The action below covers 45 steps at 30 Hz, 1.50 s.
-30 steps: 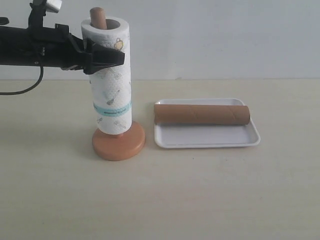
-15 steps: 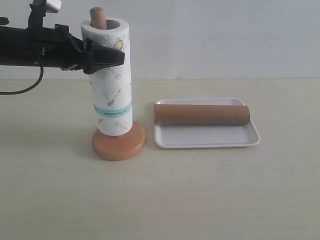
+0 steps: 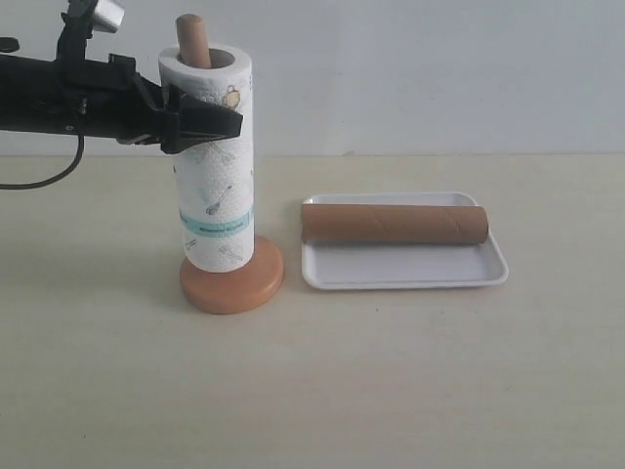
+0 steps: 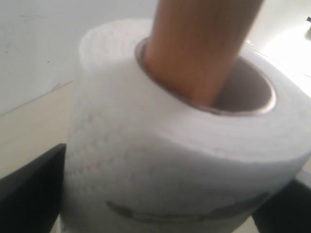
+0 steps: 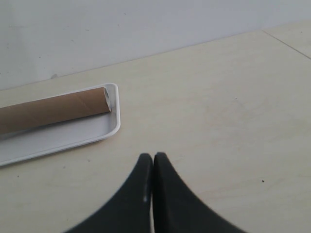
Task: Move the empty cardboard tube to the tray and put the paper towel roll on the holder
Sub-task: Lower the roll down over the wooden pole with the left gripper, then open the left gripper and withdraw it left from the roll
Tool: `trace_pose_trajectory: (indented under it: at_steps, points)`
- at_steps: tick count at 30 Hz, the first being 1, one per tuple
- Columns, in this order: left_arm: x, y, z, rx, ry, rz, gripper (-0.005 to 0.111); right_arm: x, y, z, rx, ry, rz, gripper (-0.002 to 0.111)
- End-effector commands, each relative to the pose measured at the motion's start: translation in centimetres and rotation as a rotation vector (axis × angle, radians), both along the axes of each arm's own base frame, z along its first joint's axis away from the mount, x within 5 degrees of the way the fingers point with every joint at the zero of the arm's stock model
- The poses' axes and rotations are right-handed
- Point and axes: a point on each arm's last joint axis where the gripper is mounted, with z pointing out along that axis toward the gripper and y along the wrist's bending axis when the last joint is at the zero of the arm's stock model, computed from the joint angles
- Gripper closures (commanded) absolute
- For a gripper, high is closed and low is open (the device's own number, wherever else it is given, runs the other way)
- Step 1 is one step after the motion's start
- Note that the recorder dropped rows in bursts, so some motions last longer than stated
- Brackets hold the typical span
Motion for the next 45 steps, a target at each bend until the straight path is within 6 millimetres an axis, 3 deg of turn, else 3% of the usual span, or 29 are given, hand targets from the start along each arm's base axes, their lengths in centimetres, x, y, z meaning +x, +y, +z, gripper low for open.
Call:
trace_pose_trajectory:
  at_steps: [1,5,11,25,36,45]
  points:
    - [0.0,-0.3,0.6,-0.041,-0.01,0.005,0.036,0.0,-0.1,0.1,-0.005,-0.011,-0.007,0.108]
    - [0.0,-0.3,0.6,-0.041,-0.01,0.005,0.031,0.0,-0.1,0.1,-0.005,-0.011,-0.007,0.108]
    - [0.0,-0.2,0.5,-0.039,-0.01,0.009,-0.002,0.0,-0.1,0.1,-0.005,-0.011,-0.007,0.108]
    - [-0.3,-0.2,0.7,-0.006,-0.024,-0.012,-0.003,0.0,0.0,0.1,-0.005,-0.012,-0.007,0.108]
    - [-2.9,0.3,4.9,0.053,-0.058,-0.026,-0.003,0.0,0.0,0.1,-0.005,-0.012,-0.007,0.108]
    - [-4.8,0.9,7.1,0.126,-0.069,-0.005,-0.003,0.0,0.0,0.1,-0.005,-0.012,-0.007,0.108]
